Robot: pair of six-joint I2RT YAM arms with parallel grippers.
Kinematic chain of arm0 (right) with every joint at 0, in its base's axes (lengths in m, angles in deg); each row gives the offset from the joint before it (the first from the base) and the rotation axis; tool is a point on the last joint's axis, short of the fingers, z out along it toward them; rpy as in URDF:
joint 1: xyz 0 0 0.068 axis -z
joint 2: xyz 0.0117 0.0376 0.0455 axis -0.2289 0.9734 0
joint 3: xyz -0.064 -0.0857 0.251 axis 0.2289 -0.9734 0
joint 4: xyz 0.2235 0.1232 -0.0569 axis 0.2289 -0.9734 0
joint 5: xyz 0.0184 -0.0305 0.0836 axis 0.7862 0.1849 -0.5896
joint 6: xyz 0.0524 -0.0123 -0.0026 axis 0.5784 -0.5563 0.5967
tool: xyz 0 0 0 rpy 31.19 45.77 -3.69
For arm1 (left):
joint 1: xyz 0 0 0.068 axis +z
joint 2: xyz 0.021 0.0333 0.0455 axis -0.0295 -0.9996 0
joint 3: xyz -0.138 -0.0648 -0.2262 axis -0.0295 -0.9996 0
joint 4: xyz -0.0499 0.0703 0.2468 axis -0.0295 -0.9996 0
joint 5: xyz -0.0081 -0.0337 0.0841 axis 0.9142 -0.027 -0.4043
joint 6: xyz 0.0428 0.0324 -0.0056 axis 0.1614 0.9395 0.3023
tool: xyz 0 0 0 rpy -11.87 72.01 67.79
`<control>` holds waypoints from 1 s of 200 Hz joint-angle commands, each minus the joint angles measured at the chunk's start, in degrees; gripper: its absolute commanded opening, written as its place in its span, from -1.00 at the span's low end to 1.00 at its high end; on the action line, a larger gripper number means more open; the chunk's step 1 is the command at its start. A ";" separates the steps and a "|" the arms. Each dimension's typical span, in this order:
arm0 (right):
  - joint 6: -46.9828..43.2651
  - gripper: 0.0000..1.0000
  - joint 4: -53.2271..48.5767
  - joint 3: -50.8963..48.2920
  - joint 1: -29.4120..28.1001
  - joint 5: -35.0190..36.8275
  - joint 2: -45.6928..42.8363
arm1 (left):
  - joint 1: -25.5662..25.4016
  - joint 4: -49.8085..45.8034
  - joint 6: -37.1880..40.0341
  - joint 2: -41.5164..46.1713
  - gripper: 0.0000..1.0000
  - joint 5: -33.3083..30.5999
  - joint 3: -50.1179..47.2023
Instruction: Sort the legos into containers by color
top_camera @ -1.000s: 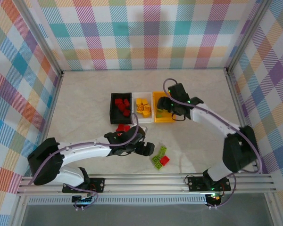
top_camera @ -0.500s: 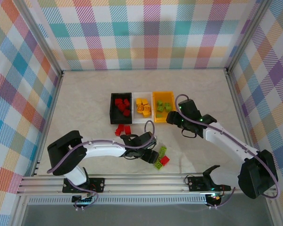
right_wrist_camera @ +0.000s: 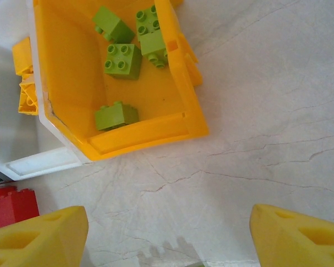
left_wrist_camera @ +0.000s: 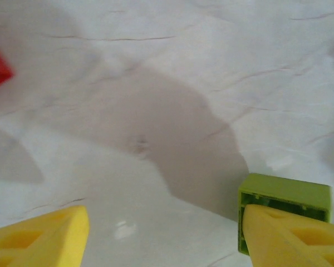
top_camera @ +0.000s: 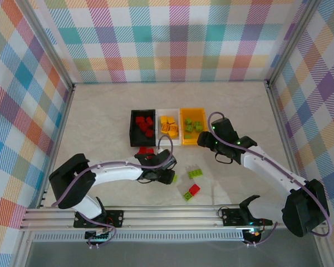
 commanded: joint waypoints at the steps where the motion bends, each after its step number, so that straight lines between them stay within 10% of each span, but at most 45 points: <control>1: 0.75 0.54 -0.46 -0.29 -0.10 0.13 -1.01 | 0.14 -5.19 0.32 2.71 0.51 -2.72 1.36; 87: 1.50 0.54 -0.35 -2.12 -0.10 0.13 -1.80 | -2.61 -0.20 0.32 0.09 0.74 7.52 3.06; 200: 1.99 0.54 -0.27 -3.30 -0.10 0.59 -3.18 | -2.49 4.47 0.54 -7.16 -0.07 6.31 2.26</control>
